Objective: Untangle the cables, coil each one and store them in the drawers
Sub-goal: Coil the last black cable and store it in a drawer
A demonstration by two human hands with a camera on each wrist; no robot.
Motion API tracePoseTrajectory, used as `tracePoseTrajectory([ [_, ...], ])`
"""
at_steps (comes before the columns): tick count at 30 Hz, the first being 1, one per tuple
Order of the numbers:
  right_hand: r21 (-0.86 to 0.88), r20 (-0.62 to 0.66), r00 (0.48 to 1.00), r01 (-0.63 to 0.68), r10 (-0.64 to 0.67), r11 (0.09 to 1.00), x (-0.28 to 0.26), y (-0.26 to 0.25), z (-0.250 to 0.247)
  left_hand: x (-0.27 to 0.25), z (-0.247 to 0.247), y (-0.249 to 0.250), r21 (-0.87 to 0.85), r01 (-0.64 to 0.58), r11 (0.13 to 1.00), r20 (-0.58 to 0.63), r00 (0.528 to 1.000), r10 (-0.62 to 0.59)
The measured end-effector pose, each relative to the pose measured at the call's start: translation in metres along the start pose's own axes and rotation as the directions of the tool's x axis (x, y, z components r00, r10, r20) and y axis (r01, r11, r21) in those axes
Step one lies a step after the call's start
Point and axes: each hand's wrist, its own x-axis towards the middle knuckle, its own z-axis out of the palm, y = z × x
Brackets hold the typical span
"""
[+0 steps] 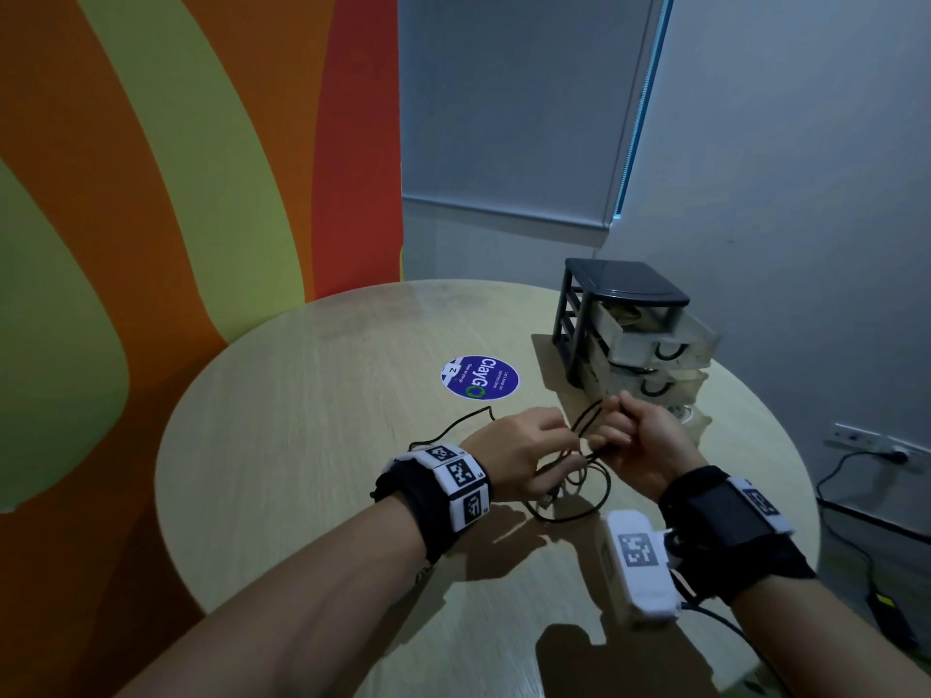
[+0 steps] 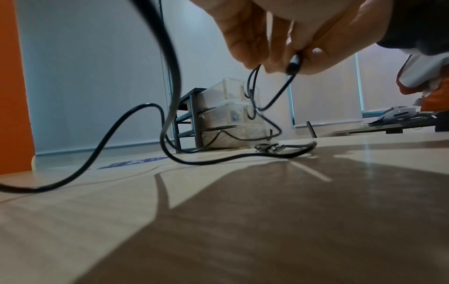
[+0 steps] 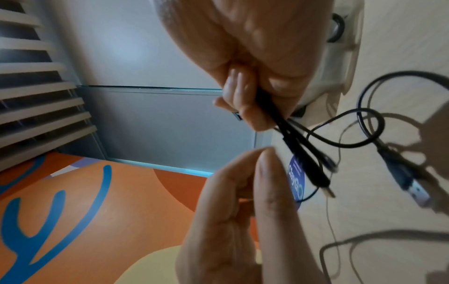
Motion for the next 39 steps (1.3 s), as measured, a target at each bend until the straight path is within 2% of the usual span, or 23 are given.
tracePoseTrajectory([
  [3, 0.019, 0.073, 0.997, 0.024, -0.025, 1.000, -0.004, -0.012, -0.005, 0.004, 0.002, -0.003, 0.071, 0.085, 0.994, -0.035, 0.996, -0.083],
  [4, 0.019, 0.098, 0.995, 0.034, -0.036, 0.999, -0.005, -0.016, -0.006, 0.004, 0.002, -0.004, 0.100, 0.125, 0.987, -0.010, 0.992, -0.125],
  [6, 0.011, 0.146, 0.988, 0.053, -0.054, 0.999, -0.009, -0.021, -0.005, 0.004, 0.002, -0.005, 0.130, 0.213, 0.968, 0.095, 0.970, -0.226],
  [9, 0.029, 0.230, 0.971, 0.061, -0.066, 0.998, -0.017, -0.026, 0.000, 0.003, 0.003, -0.005, 0.197, 0.268, 0.943, 0.288, 0.903, -0.317],
  [11, 0.053, 0.298, 0.953, 0.046, -0.060, 0.998, -0.022, -0.027, 0.003, 0.004, 0.005, -0.004, 0.196, 0.270, 0.943, 0.301, 0.898, -0.320],
  [14, 0.026, 0.418, 0.908, 0.015, -0.025, 1.000, -0.027, -0.027, 0.005, 0.007, 0.007, -0.005, 0.126, 0.282, 0.951, 0.190, 0.934, -0.302],
  [16, -0.043, 0.460, 0.888, 0.002, 0.018, 0.999, -0.030, -0.027, 0.007, 0.008, 0.007, -0.006, 0.147, 0.289, 0.946, -0.008, 0.957, -0.291],
  [18, -0.102, 0.456, 0.889, 0.003, 0.044, 0.995, -0.032, -0.027, 0.009, 0.007, 0.007, -0.010, 0.237, 0.264, 0.935, -0.238, 0.949, -0.208],
  [20, -0.127, 0.444, 0.895, 0.007, 0.050, 0.992, -0.033, -0.027, 0.009, 0.006, 0.006, -0.013, 0.302, 0.237, 0.923, -0.299, 0.943, -0.144],
  [22, -0.140, 0.443, 0.894, -0.001, 0.064, 0.990, -0.034, -0.026, 0.008, 0.005, 0.007, -0.015, 0.368, 0.235, 0.899, -0.251, 0.957, -0.148],
  [24, -0.152, 0.440, 0.894, -0.022, 0.088, 0.988, -0.037, -0.026, 0.009, 0.006, 0.010, -0.014, 0.401, 0.306, 0.863, -0.195, 0.949, -0.246],
  [27, -0.198, 0.400, 0.913, 0.000, 0.080, 0.980, -0.039, -0.027, 0.009, 0.011, 0.013, -0.009, 0.385, 0.408, 0.828, 0.033, 0.890, -0.454],
  [29, -0.260, 0.367, 0.929, 0.051, 0.050, 0.964, -0.035, -0.027, 0.008, 0.013, 0.014, -0.006, 0.429, 0.370, 0.824, 0.128, 0.878, -0.461],
  [30, -0.298, 0.352, 0.935, 0.073, 0.038, 0.952, -0.032, -0.025, 0.007, 0.013, 0.014, -0.005, 0.403, 0.368, 0.838, 0.134, 0.882, -0.452],
  [34, -0.485, 0.226, 0.974, 0.124, -0.013, 0.866, -0.019, -0.013, 0.000, 0.011, 0.011, -0.006, 0.075, 0.385, 0.920, 0.111, 0.914, -0.391],
  [39, -0.700, 0.199, 0.957, 0.290, -0.213, 0.653, -0.010, -0.002, -0.007, 0.008, 0.004, -0.005, -0.108, 0.287, 0.952, 0.050, 0.958, -0.283],
])
